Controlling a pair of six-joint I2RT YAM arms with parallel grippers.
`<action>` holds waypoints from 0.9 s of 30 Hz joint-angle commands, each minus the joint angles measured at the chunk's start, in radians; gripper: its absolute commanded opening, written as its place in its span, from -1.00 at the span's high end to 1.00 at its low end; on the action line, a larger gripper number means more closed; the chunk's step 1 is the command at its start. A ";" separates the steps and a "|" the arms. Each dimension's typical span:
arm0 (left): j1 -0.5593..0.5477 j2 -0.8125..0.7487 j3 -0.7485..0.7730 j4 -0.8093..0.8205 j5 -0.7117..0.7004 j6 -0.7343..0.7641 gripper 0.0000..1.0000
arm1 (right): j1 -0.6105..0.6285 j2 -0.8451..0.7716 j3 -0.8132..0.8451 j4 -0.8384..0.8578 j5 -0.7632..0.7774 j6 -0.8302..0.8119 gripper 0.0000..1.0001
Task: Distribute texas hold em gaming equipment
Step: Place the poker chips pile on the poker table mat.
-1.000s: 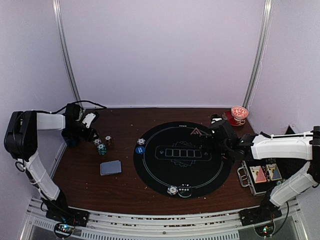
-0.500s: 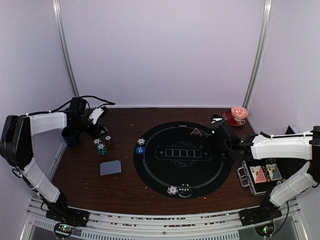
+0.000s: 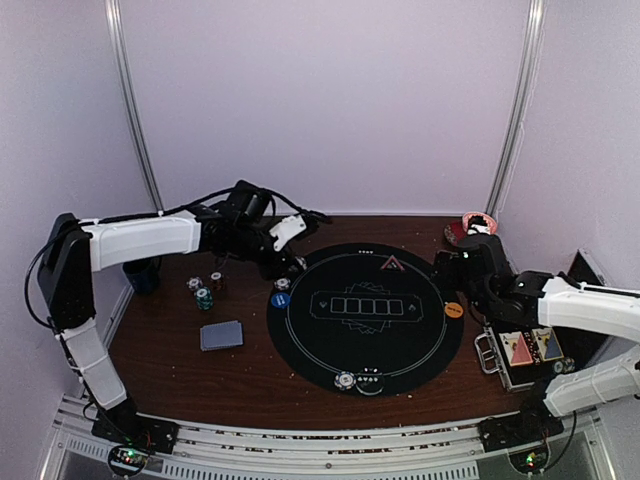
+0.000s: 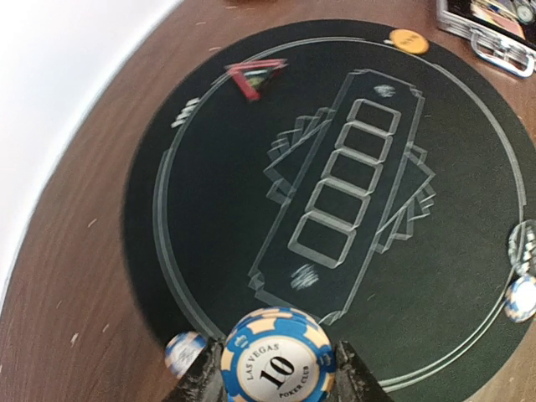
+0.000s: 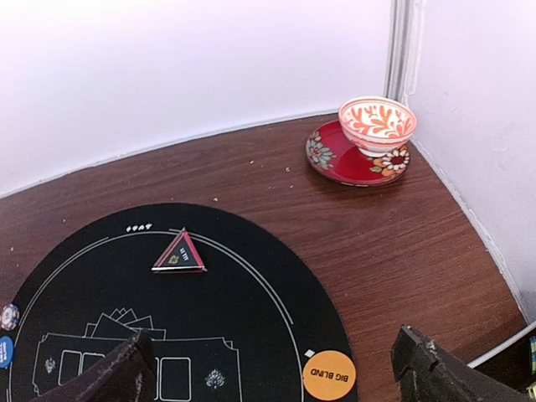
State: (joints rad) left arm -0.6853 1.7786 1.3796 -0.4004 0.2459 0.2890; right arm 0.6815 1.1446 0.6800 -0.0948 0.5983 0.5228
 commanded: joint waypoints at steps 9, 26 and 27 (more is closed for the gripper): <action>-0.300 0.321 0.394 -0.102 -0.077 -0.021 0.36 | -0.058 -0.170 -0.075 -0.001 0.112 0.072 -1.00; -0.367 0.567 0.527 -0.116 -0.080 -0.039 0.36 | -0.063 -0.178 -0.082 0.018 0.085 0.065 -1.00; -0.367 0.569 0.519 -0.109 -0.080 -0.040 0.35 | -0.063 -0.179 -0.082 0.018 0.084 0.065 -1.00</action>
State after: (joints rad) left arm -1.0527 2.3463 1.8931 -0.5507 0.1707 0.2615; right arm 0.6254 0.9676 0.6086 -0.0917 0.6781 0.5838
